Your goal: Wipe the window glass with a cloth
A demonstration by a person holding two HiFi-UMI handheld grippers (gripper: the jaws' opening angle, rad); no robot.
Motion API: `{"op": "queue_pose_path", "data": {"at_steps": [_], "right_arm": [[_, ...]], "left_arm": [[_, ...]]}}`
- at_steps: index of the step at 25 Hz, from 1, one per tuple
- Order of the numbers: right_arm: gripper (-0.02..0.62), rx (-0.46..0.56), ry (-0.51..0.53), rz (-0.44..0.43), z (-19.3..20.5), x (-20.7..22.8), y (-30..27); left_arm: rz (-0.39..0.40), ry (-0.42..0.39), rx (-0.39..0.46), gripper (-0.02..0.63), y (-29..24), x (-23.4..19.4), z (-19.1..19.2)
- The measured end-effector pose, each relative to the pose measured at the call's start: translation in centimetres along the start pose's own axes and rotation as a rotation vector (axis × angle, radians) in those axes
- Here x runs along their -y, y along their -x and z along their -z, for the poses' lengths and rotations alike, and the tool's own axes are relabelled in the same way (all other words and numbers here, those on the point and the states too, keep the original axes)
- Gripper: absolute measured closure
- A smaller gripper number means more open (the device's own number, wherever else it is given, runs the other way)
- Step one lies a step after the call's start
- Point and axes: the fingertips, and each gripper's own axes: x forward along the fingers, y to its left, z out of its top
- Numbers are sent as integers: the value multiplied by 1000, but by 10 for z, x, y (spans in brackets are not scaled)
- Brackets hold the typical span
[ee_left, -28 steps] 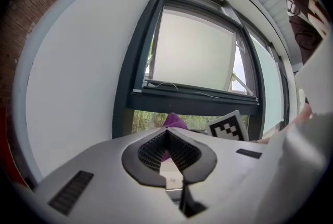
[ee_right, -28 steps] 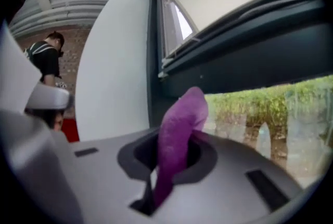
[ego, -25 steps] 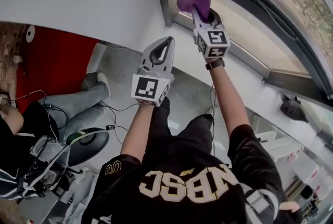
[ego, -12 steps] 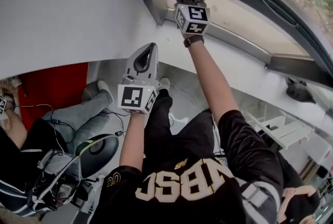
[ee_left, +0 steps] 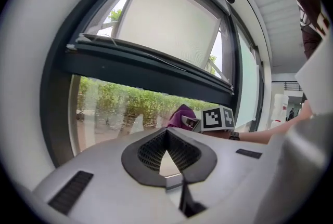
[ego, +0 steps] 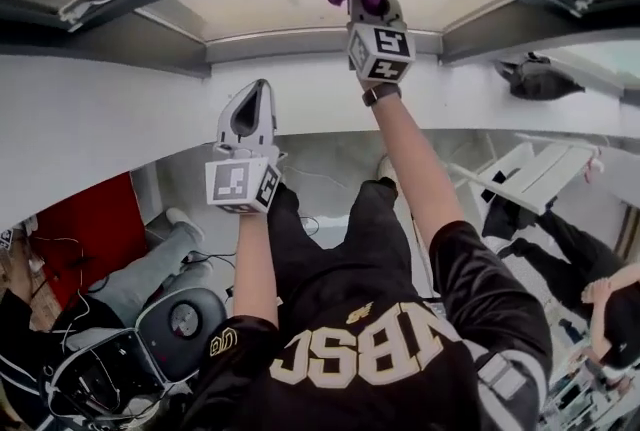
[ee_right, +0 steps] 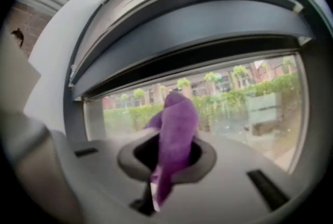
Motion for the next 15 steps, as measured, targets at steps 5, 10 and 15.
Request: {"op": "queue_pose_path", "data": {"at_steps": [5, 10, 15], "right_arm": [[552, 9, -93, 240, -14, 186, 70], [552, 27, -148, 334, -23, 279, 100], [552, 9, -93, 182, -15, 223, 92]], "left_arm": [[89, 8, -3, 588, -50, 115, 20], [138, -6, 7, 588, -85, 179, 33], [56, -43, 41, 588, -74, 135, 22]]}}
